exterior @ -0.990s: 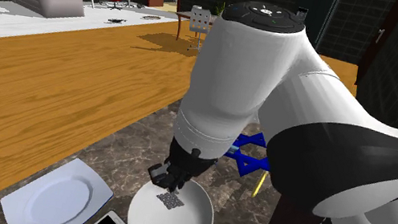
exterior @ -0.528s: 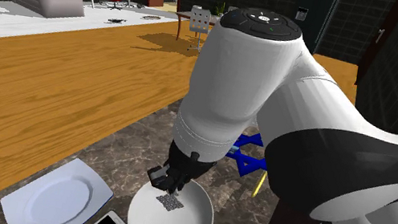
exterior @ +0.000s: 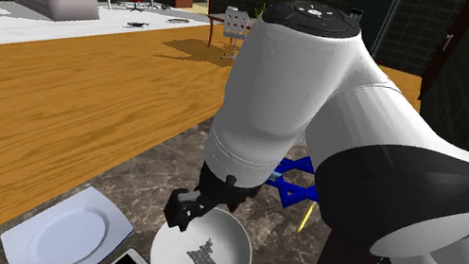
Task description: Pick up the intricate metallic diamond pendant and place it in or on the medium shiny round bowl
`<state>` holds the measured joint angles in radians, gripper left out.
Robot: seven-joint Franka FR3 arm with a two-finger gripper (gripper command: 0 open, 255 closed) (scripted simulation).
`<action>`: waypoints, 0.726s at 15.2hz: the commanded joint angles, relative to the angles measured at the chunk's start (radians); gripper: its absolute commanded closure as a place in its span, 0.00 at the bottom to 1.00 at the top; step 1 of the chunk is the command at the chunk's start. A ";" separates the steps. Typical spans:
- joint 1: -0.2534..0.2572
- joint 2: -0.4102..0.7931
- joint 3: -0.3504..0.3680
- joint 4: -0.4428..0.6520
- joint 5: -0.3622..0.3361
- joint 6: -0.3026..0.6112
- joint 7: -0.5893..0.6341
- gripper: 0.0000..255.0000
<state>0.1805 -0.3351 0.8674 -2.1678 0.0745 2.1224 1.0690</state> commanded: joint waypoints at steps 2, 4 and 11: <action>0.019 -0.041 -0.029 0.051 0.025 -0.085 -0.019 0.00; 0.023 -0.050 -0.037 0.069 0.030 -0.112 -0.023 0.00; 0.023 -0.050 -0.037 0.069 0.030 -0.112 -0.023 0.00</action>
